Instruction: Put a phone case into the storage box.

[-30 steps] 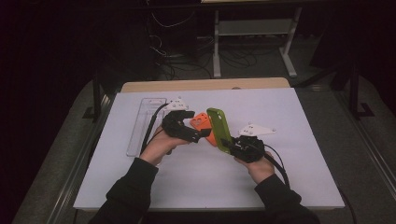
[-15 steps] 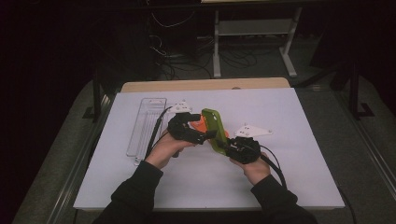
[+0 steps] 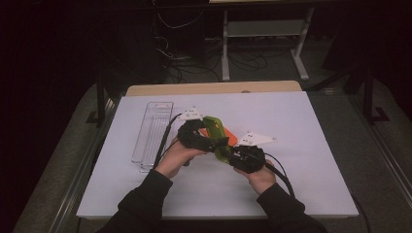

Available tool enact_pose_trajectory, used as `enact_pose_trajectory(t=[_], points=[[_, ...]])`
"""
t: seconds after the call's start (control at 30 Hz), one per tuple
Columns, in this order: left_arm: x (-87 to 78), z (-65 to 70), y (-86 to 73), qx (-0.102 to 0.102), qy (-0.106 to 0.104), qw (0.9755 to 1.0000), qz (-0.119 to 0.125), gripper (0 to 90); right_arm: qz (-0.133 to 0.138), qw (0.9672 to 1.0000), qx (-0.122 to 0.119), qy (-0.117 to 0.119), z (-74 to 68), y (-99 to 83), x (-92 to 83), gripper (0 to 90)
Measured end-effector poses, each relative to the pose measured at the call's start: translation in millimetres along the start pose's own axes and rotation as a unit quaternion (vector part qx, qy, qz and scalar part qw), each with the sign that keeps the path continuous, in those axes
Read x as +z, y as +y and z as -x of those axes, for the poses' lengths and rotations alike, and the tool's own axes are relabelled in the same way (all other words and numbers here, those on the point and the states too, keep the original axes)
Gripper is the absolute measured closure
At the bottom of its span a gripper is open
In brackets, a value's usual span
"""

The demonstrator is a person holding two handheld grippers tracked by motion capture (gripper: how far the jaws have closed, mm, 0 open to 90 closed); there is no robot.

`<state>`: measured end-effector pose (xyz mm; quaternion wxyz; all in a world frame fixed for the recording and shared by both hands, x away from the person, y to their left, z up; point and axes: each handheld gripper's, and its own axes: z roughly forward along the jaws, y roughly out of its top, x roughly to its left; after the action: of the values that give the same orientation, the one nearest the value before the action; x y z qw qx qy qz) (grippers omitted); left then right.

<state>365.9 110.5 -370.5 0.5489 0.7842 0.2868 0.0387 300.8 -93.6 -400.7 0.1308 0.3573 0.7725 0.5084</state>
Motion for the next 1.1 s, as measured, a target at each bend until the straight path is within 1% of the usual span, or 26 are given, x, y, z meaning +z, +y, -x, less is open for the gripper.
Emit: enact_pose_trajectory(t=[0.13,0.17,0.27,0.3,0.33,0.37,0.43,0.47,0.53,0.57,0.63,0.7,0.77,0.8,0.87,0.93,1.1], points=[[1.0,-0.5,-0.6,-0.010,0.001,1.0000,-0.001,0.0,-0.003,1.0000,-0.003,-0.003,-1.8,-1.2,2.1,75.4],[1.5,-0.1,-0.8,-0.012,0.001,0.9999,0.000,0.0,-0.006,1.0000,-0.001,-0.003,-2.7,-1.5,2.5,75.4],[1.3,0.1,-1.0,-0.013,0.000,0.9999,0.002,0.0,-0.009,0.9999,-0.008,-0.005,-3.0,-2.7,4.5,75.4],[1.1,0.4,-1.2,-0.014,0.004,0.9999,0.002,0.0,-0.012,0.9999,-0.007,-0.006,-3.7,-3.0,4.9,75.4],[0.4,0.4,-1.3,-0.015,0.010,0.9998,0.003,1.8,-0.014,0.9998,-0.010,-0.007,-3.7,-3.4,5.5,75.4],[0.4,0.4,-1.9,-0.020,0.009,0.9997,0.010,3.9,-0.013,0.9998,-0.010,-0.008,-4.0,-3.9,6.5,75.4],[-0.3,-0.6,-2.1,-0.021,0.008,0.9997,0.006,5.2,-0.015,0.9998,-0.011,-0.009,-4.8,-4.2,7.0,75.4],[-0.7,-1.0,-2.0,-0.018,0.010,0.9998,0.005,5.8,-0.016,0.9997,-0.011,-0.011,-5.1,-4.4,7.2,75.4],[-0.8,-0.9,-2.2,-0.022,0.011,0.9997,0.009,7.5,-0.018,0.9997,-0.013,-0.013,-5.5,-4.7,7.5,75.4],[-1.3,-1.2,-2.3,-0.020,0.013,0.9997,0.008,8.2,-0.019,0.9996,-0.013,-0.013,-5.7,-4.7,7.5,75.4],[-1.1,-0.9,-3.4,-0.029,0.015,0.9994,0.015,10.5,-0.020,0.9996,-0.013,-0.013,-5.9,-4.8,7.8,75.4],[-1.2,-1.2,-4.2,-0.030,0.017,0.9993,0.015,10.8,-0.020,0.9996,-0.016,-0.013,-5.6,-5.0,8.4,75.4],[-1.8,-1.6,-4.5,-0.026,0.016,0.9995,0.013,11.2,-0.020,0.9995,-0.018,-0.014,-5.6,-5.3,8.9,75.4],[-2.0,-1.7,-4.8,-0.027,0.016,0.9994,0.015,11.4,-0.021,0.9995,-0.019,-0.015,-5.8,-5.4,8.9,75.4],[-2.5,-1.9,-4.5,-0.023,0.017,0.9995,0.017,12.0,-0.021,0.9995,-0.020,-0.015,-6.1,-5.1,8.7,75.4],[-2.9,-1.6,-4.2,-0.022,0.018,0.9995,0.015,12.4,-0.021,0.9994,-0.022,-0.016,-5.9,-5.1,8.9,75.4],[-3.0,-0.9,-3.9,-0.025,0.020,0.9993,0.016,13.1,-0.020,0.9993,-0.026,-0.018,-5.8,-5.2,9.1,75.0]])
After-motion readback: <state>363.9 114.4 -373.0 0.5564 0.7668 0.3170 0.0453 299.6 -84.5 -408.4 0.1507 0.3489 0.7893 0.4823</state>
